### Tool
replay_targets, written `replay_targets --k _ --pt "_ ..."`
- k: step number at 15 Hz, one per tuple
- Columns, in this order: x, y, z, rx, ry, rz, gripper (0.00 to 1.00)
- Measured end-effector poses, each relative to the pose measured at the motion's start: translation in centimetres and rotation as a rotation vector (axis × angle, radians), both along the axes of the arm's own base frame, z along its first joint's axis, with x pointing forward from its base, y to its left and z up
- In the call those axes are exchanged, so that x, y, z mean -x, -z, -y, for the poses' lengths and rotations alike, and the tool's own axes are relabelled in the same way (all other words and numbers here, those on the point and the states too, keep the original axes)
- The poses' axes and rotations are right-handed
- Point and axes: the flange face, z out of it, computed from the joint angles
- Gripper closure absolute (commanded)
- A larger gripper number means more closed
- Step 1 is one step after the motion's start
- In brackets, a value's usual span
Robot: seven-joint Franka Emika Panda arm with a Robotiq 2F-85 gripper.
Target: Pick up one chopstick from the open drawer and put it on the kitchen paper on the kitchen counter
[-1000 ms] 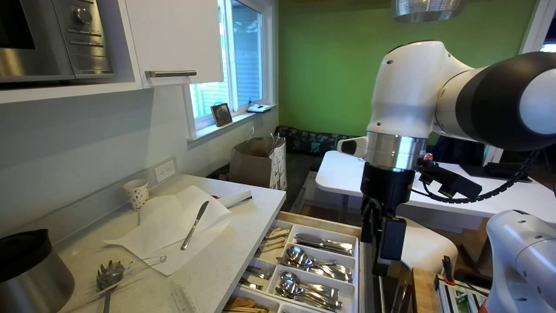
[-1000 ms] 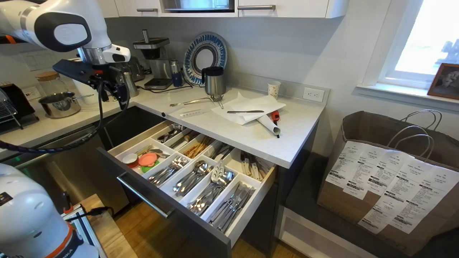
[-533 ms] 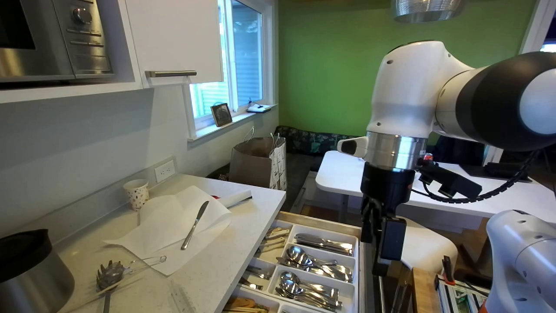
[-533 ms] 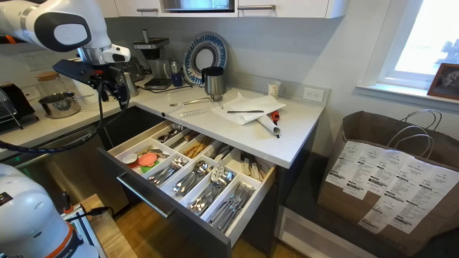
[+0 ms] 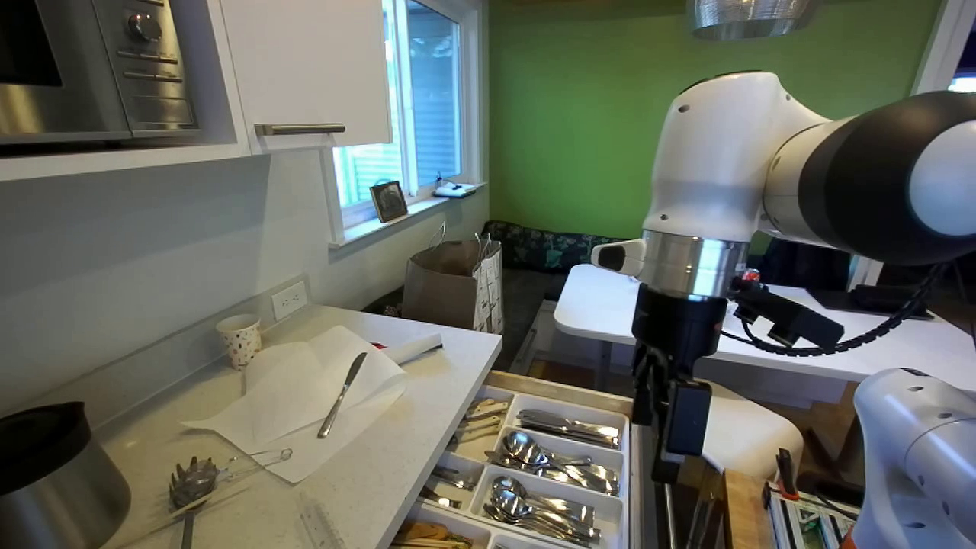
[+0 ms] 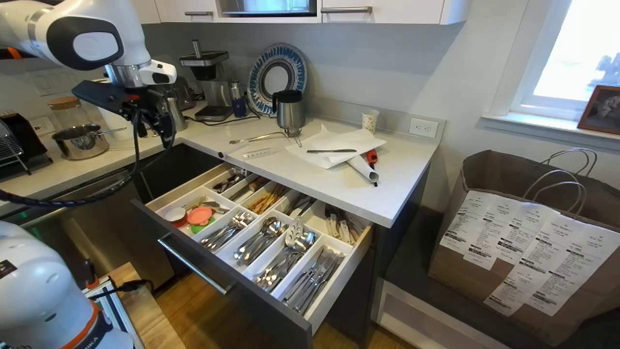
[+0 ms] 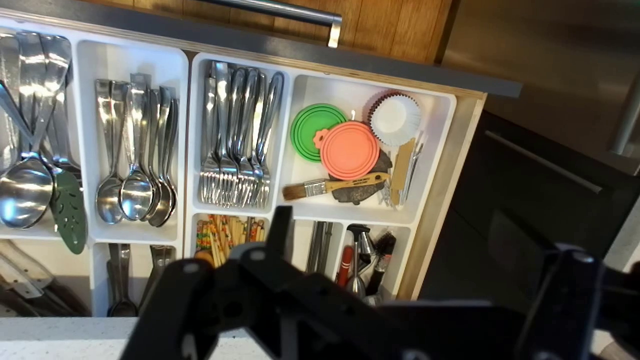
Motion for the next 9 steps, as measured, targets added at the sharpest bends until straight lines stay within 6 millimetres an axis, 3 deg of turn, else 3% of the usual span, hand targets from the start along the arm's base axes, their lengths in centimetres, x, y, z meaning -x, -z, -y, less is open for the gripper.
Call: replay_targets --k 4,9 --pt "-1.4 0.8 -0.2 -0.002 -0.065 0.037 0.00" --pt "-4.8 3.5 -0.4 -0.008 -0.149 0.083 0.00"
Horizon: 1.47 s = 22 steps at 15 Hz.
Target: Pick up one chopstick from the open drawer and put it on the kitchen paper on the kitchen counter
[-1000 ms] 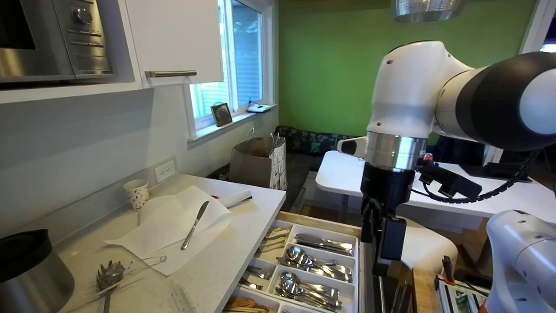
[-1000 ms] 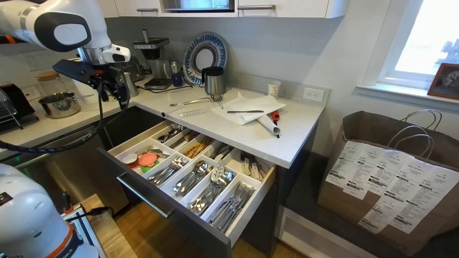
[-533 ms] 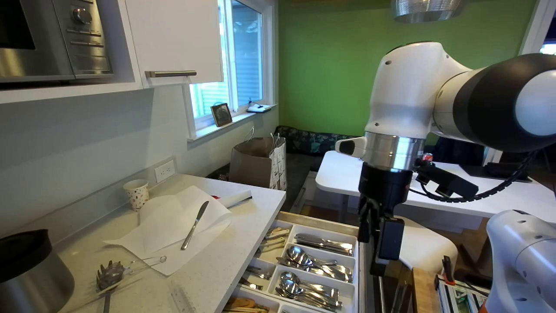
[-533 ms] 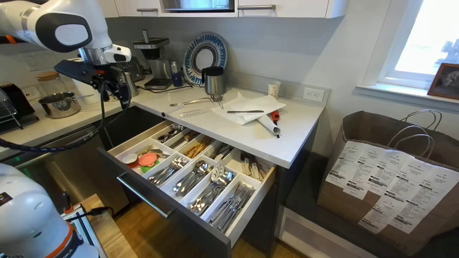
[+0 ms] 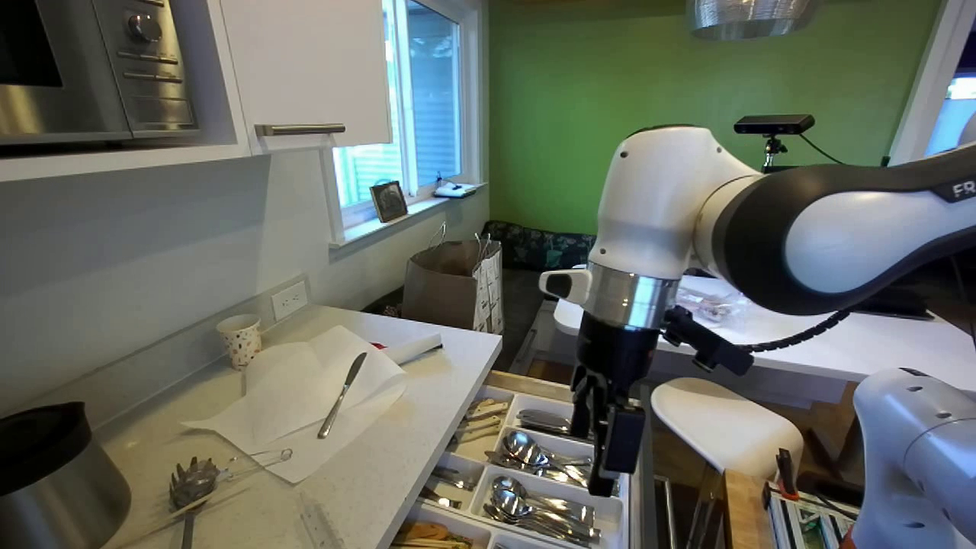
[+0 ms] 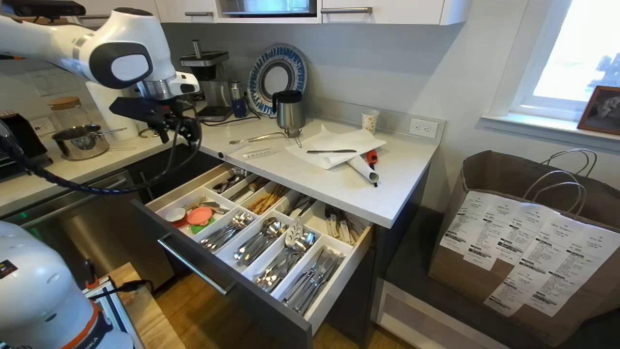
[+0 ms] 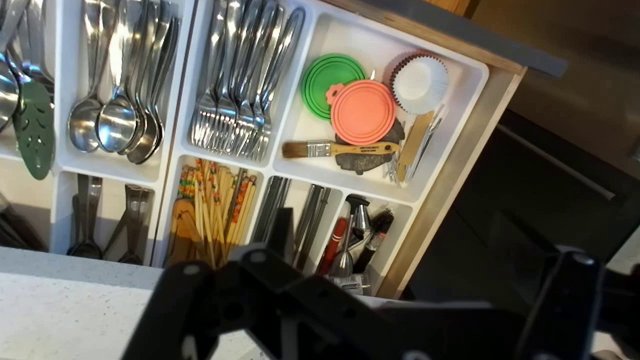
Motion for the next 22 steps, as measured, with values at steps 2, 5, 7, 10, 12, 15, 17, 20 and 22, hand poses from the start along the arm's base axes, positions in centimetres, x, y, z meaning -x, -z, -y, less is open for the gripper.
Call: replay_targets --k 2,5,7,10,12,15,17,20,22 --pt "-1.5 1.4 0.2 -0.003 -0.019 0.007 0.00" --pt "-3.7 3.8 0.9 -0.003 -0.028 0.014 0.00" --pt "-5.1 5.5 1.4 0.002 -0.009 0.004 0.00" --pt "-6.9 8.5 2.1 0.008 0.027 -0.009 0.00" --pt "-8.2 10.3 2.3 0.014 0.071 -0.002 0.00" --pt "-9.8 12.5 2.2 0.034 0.131 0.011 0.00" --pt "-10.6 13.4 1.8 0.065 0.156 0.023 0.00" --pt "-11.7 14.4 1.0 0.119 0.171 0.024 0.00" --pt "-12.5 15.3 0.6 0.163 0.168 0.027 0.00"
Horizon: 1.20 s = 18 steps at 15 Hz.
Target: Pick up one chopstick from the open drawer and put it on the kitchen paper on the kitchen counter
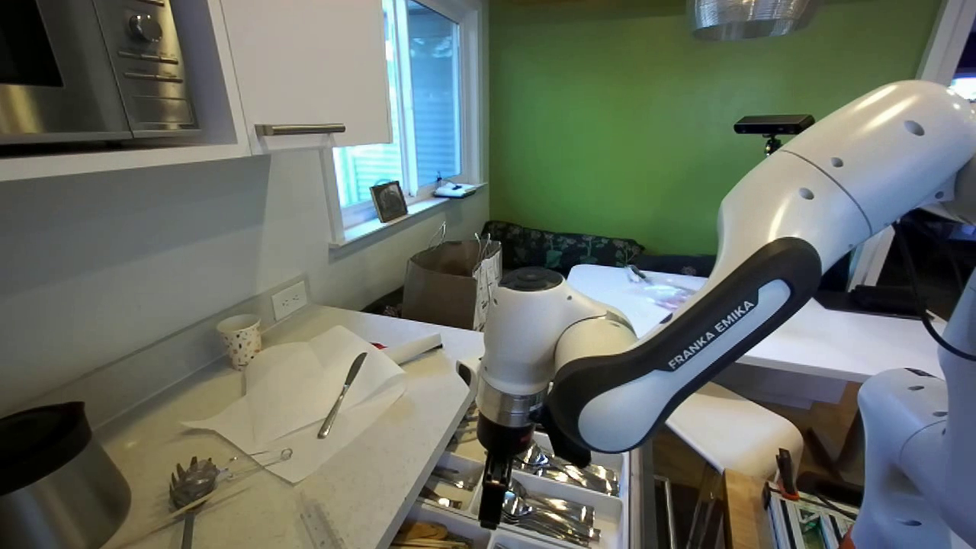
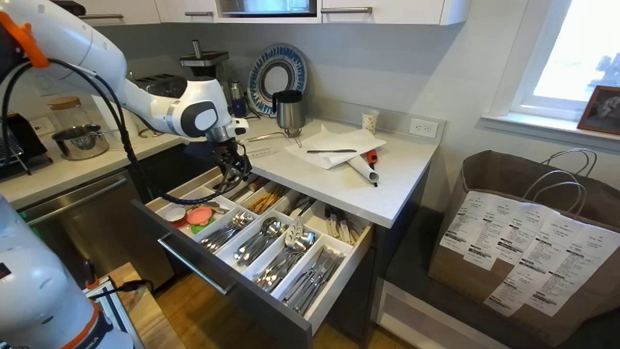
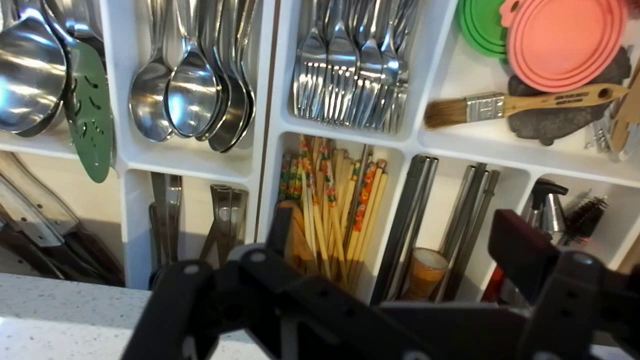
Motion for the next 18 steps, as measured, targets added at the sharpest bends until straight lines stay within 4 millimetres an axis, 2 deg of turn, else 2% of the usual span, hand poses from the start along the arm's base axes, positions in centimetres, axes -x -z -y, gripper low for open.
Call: replay_targets --k 9,14,18 --pt "-3.7 4.5 -1.0 0.025 -0.009 -0.057 0.00" --pt "-5.3 7.4 -0.3 0.028 0.013 -0.097 0.00" --pt "-6.1 8.6 0.2 0.025 0.021 -0.112 0.00"
